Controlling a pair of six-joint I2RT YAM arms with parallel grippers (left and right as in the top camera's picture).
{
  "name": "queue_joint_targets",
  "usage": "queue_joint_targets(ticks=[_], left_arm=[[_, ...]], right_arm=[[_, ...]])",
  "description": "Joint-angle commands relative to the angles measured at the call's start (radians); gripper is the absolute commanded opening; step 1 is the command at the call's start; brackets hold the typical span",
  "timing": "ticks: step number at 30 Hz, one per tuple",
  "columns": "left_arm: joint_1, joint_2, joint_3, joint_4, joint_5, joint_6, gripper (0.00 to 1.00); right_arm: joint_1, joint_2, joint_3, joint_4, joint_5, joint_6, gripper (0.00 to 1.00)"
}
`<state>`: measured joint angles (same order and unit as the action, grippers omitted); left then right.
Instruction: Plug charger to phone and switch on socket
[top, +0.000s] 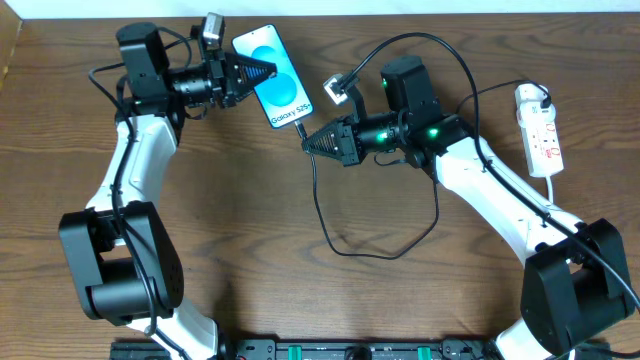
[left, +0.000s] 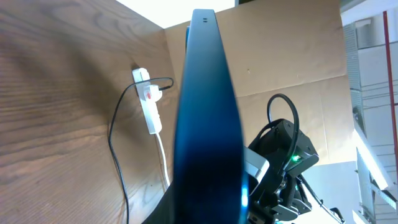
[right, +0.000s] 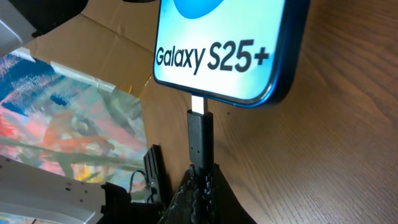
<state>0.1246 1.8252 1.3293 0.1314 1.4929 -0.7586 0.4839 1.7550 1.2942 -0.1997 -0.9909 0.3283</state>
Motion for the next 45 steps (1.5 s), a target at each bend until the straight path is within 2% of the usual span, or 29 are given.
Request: queue_joint_targets(ticks=[1,45], left_arm=[[-0.01,-0.022,0.016,0.006,0.04,0.005,0.07],[-0.026,-0.022,0.016,0.006,0.04,0.006,0.07]], right_arm=[[-0.005,-0.003,0.0,0.005,0.01,-0.019,0.01],[0.01,-0.003,0.0,0.023,0.027,0.008,0.01]])
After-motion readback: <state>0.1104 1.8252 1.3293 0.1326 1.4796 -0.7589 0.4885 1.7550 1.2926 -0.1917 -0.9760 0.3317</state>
